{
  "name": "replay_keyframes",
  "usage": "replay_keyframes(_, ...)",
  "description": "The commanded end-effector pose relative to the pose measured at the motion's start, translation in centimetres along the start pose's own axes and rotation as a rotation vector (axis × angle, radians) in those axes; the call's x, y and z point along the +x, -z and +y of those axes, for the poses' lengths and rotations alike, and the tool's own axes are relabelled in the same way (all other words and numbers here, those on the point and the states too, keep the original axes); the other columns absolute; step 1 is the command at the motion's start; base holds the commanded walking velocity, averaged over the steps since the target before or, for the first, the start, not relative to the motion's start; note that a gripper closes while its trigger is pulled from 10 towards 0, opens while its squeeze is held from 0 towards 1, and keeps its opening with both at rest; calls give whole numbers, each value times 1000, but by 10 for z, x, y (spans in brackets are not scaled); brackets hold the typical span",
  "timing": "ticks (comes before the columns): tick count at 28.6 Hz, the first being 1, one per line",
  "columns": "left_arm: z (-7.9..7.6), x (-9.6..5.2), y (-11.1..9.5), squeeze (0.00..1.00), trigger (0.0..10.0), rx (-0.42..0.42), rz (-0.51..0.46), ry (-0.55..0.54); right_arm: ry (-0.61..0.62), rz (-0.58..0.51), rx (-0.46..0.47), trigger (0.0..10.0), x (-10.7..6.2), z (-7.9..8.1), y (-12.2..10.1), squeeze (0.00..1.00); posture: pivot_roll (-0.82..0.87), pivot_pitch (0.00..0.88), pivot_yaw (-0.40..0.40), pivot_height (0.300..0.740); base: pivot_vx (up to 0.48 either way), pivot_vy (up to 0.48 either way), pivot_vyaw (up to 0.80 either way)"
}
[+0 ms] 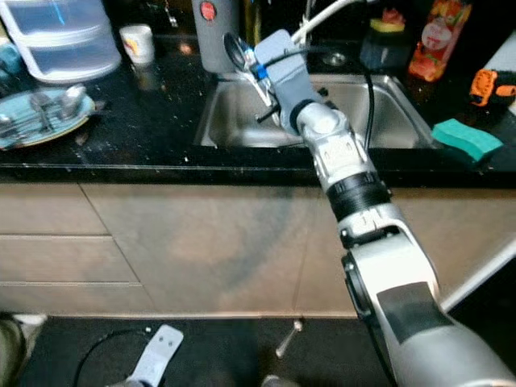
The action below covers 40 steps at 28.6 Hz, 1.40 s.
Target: Kitchen organization
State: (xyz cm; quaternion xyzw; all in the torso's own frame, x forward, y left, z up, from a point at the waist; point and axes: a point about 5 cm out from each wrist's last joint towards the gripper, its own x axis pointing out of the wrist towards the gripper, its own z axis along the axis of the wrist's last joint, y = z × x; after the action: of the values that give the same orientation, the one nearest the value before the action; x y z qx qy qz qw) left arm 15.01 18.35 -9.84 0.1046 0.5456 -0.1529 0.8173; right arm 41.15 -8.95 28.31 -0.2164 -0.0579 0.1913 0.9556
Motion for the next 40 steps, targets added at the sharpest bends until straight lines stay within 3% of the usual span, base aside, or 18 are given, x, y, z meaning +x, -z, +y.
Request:
replay_keyframes(1, -6, 0, 15, 0, 10000, -1, 52, 17, 2, -19, -17, 10000, 1, 0, -6, 0, 25, 0, -79, 740, 0, -334, 0)
replay_keyframes(8, -5, 0, 16, 0, 10000, -23, 42, -14, 8, -1, -4, 10000, 0, -2, 5, 0, 23, 0, -78, 740, 0, -476, 0)
replay_keyframes(24, -3, 0, 10, 0, 10000, -15, 19, -36, -3, -14, -6, 10000, 1, -2, 10, 0, 18, 0, -76, 740, 0, 0, 0)
replay_keyframes(40, 0, 0, 5, 0, 10000, 3, 20, -35, 20, -27, 11, 10000, -1, -7, 13, 0, 7, 0, -66, 740, 351, 0, 0)
